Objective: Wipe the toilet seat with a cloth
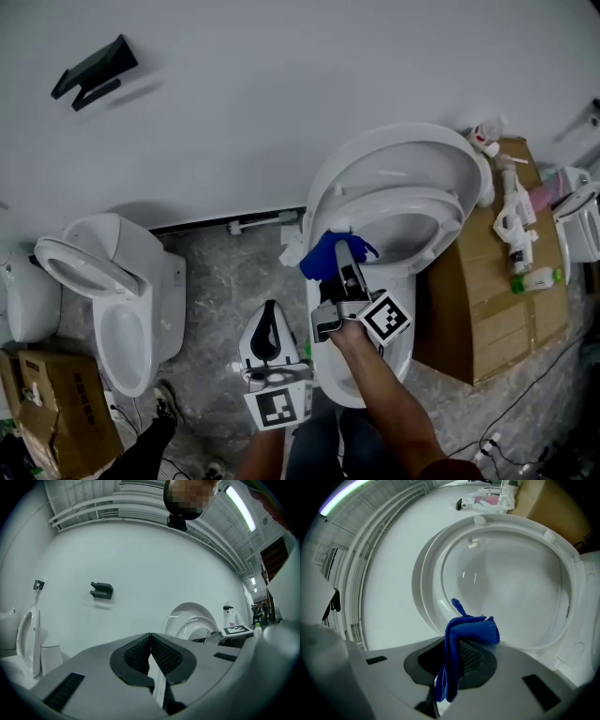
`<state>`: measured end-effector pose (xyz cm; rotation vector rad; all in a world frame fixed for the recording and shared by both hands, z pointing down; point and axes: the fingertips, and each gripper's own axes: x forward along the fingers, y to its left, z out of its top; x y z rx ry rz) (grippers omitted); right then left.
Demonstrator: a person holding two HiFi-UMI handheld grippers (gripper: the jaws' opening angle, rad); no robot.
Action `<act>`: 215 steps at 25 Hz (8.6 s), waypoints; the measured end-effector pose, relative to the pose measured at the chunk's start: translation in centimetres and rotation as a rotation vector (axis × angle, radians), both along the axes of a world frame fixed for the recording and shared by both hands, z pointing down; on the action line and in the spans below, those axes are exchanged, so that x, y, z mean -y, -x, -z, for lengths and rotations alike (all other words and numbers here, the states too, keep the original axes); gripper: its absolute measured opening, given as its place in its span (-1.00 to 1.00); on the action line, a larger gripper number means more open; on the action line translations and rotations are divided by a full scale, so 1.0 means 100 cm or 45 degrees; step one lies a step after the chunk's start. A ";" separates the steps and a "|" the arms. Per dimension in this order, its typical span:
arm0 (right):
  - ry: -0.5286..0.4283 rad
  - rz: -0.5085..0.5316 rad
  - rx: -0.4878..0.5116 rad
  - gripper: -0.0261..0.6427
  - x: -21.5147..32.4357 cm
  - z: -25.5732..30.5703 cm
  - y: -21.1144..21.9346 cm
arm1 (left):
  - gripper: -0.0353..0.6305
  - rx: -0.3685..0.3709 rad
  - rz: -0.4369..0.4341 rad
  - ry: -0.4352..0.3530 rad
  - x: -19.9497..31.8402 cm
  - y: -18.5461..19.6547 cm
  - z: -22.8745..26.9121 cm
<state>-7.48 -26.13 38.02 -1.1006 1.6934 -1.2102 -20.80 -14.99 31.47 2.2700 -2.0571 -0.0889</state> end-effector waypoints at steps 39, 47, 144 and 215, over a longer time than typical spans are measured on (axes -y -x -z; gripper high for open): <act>-0.199 -0.160 -1.244 -0.75 0.000 0.048 -0.248 | -0.84 0.026 -0.297 -0.017 0.007 -0.197 0.009; -0.136 -0.213 -1.222 -0.75 -0.010 0.007 -0.278 | -0.84 0.027 -0.318 0.018 0.005 -0.216 -0.024; -0.225 0.079 -1.422 -0.75 -0.090 0.015 -0.096 | -0.84 -0.060 -0.173 0.058 0.018 -0.091 -0.014; -0.330 -0.233 -1.462 -0.75 -0.203 0.176 -0.241 | -0.58 1.517 -1.315 0.639 -0.085 -0.228 0.008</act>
